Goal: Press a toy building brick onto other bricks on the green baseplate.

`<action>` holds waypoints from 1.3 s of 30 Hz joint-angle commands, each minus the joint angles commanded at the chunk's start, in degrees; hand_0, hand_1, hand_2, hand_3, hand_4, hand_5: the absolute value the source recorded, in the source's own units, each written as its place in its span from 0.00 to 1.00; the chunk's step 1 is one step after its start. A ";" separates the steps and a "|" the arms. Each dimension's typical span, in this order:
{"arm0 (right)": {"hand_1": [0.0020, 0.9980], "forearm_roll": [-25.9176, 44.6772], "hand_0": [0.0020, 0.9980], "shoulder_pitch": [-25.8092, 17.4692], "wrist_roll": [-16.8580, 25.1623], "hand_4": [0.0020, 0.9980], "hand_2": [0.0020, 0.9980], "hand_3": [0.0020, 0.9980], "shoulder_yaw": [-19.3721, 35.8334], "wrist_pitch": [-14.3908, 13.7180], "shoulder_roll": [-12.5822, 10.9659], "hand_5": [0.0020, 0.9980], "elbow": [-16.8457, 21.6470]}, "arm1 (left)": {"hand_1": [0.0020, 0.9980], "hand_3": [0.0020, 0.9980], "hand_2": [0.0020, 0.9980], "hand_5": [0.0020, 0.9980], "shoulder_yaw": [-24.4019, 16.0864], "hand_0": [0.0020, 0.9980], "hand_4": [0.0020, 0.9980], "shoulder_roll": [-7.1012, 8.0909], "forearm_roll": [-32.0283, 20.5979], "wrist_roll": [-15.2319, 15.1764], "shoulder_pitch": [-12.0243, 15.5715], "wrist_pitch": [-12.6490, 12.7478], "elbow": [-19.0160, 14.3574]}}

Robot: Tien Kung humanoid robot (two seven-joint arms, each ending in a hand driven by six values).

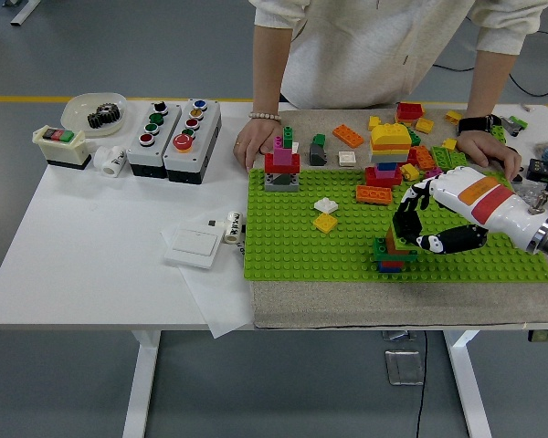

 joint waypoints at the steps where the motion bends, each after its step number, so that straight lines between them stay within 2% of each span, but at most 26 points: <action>1: 0.48 0.04 0.36 0.01 0.04 0.72 0.54 0.54 0.01 0.07 0.01 0.30 0.01 | 0.57 0.62 0.65 0.75 -0.02 0.49 0.66 0.00 0.05 0.01 -0.02 0.00 -0.01; 15: 0.49 -0.02 0.36 0.19 0.07 0.76 0.56 0.58 0.20 0.48 0.16 0.31 -0.13 | 0.57 0.62 0.65 0.75 0.47 0.49 0.66 0.03 -0.65 -0.23 -0.28 0.06 0.00; 16: 0.51 -0.03 0.37 0.22 0.02 0.80 0.58 0.61 0.20 0.40 0.22 0.33 -0.20 | 0.57 0.62 0.65 0.75 0.52 0.49 0.66 0.04 -0.71 -0.25 -0.31 0.05 -0.01; 21: 0.51 -0.01 0.37 0.33 0.05 0.80 0.58 0.61 0.10 0.36 0.27 0.33 -0.22 | 0.57 0.62 0.65 0.75 0.59 0.49 0.66 0.06 -0.75 -0.28 -0.39 0.05 -0.01; 22: 0.52 -0.02 0.37 0.34 0.06 0.86 0.60 0.66 0.09 0.37 0.27 0.36 -0.21 | 0.57 0.62 0.65 0.75 0.60 0.49 0.66 0.06 -0.77 -0.29 -0.39 0.05 -0.01; 27: 0.52 -0.03 0.37 0.41 0.06 0.86 0.60 0.66 0.21 0.81 0.28 0.36 -0.25 | 0.57 0.62 0.65 0.75 0.68 0.49 0.66 0.06 -0.82 -0.33 -0.47 0.09 -0.02; 28: 0.56 -0.03 0.38 0.42 0.09 0.95 0.64 0.73 0.25 0.89 0.29 0.43 -0.25 | 0.57 0.62 0.65 0.75 0.69 0.49 0.66 0.06 -0.81 -0.33 -0.49 0.09 -0.03; 39: 0.56 0.15 0.38 0.55 0.45 0.94 0.66 0.74 0.59 0.41 0.25 0.42 -0.03 | 0.57 0.62 0.65 0.75 0.78 0.49 0.66 0.10 -0.92 -0.38 -0.60 0.10 -0.04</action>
